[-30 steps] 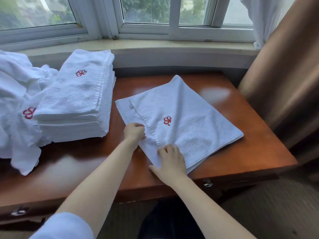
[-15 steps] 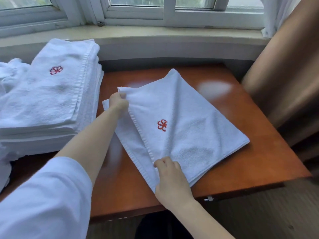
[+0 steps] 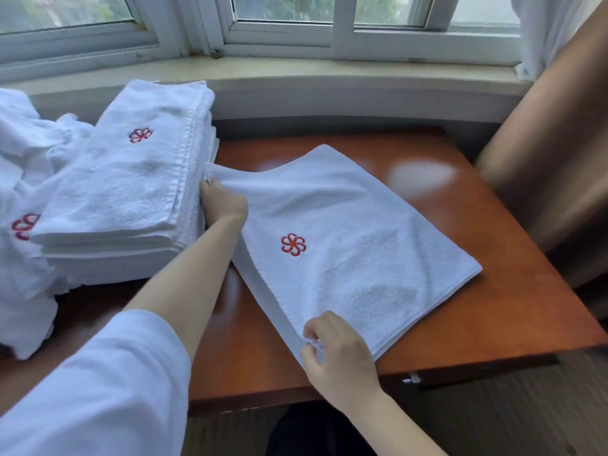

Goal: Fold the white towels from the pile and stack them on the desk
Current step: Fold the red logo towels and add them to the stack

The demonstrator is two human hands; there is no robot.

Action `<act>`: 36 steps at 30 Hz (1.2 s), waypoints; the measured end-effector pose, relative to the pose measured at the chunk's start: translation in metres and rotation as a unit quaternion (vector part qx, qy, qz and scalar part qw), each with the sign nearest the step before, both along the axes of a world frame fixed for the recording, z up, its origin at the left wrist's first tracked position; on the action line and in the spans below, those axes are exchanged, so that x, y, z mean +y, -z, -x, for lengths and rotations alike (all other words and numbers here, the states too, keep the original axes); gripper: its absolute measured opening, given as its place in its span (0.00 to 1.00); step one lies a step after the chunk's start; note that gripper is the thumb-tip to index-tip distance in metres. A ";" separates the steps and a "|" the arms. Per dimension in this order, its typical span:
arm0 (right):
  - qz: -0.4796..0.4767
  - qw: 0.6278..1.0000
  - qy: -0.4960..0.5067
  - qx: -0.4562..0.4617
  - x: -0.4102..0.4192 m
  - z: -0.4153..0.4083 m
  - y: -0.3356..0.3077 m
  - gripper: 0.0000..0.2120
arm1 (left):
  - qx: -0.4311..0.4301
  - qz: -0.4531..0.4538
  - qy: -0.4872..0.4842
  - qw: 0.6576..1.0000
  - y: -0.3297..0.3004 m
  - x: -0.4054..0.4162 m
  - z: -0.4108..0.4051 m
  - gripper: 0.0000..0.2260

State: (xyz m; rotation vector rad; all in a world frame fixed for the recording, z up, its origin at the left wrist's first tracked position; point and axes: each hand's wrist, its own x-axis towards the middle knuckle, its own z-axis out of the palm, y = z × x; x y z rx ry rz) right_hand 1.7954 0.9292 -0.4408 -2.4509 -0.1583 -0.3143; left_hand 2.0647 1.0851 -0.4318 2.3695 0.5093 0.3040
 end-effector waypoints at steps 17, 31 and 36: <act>0.083 0.970 -0.159 0.163 -0.008 0.003 0.010 0.15 | 0.088 -0.010 -0.015 0.996 0.012 -0.004 0.030 0.34; 0.221 0.944 0.142 0.201 -0.091 -0.020 -0.006 0.15 | 0.213 0.000 0.001 0.977 0.005 -0.004 0.054 0.43; 0.248 0.930 0.162 0.217 -0.089 -0.016 -0.004 0.14 | 0.205 0.015 0.094 0.974 0.010 -0.002 0.052 0.27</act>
